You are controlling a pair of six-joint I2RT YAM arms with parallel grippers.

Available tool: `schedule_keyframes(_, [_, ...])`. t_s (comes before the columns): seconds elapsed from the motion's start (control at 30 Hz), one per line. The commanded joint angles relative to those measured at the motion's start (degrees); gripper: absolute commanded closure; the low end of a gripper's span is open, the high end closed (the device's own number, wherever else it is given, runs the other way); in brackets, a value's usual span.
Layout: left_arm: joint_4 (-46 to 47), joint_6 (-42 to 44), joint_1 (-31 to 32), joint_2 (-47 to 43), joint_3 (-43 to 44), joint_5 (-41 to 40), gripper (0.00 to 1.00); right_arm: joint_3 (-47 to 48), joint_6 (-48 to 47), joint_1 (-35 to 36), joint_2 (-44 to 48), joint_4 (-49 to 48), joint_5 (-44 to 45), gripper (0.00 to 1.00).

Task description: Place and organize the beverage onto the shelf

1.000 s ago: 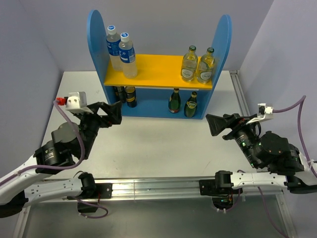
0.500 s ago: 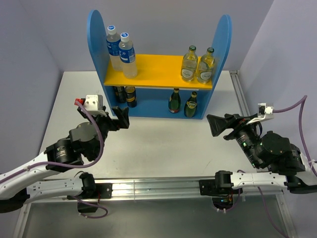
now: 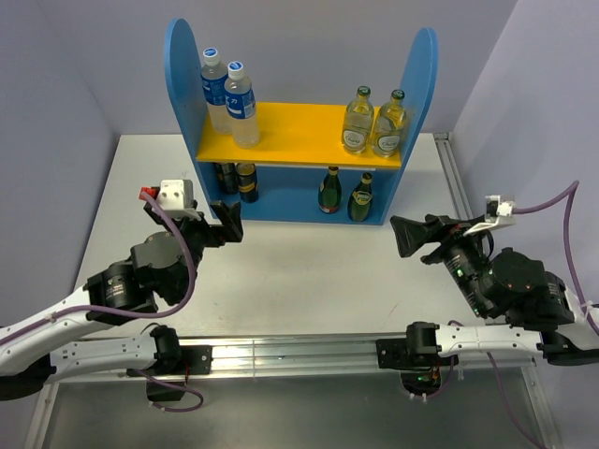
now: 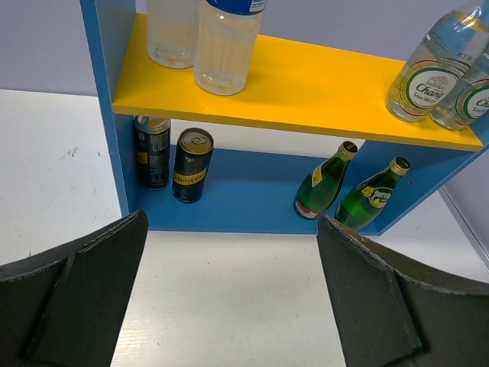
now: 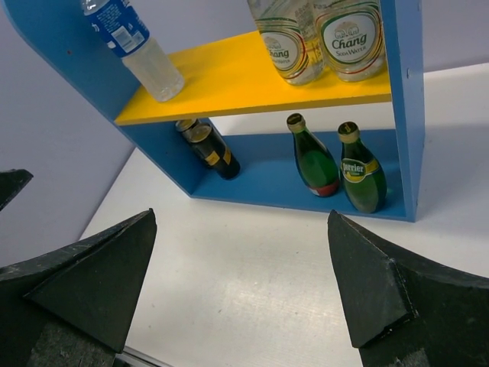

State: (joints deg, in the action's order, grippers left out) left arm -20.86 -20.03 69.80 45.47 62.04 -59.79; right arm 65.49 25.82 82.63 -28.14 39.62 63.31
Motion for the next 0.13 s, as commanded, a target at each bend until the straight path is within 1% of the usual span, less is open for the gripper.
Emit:
schedule_keyframes(0.0, [1.09,1.75,0.25,-0.65,-0.43,-1.12,0.0,-0.45,-1.83,0.25,0.28,-2.34,0.94,0.0])
schedule_keyframes(0.03, [1.0,1.75,0.34,-0.56,-0.43,-1.21,0.01,-0.54,-3.4,0.34,0.28,-2.96,0.42,0.0])
schedule_keyframes(0.1, [1.17,1.84,0.42,-0.47,-0.6,-1.38,0.01,0.24,-1.58,0.25,-0.42,-1.04,1.99,0.0])
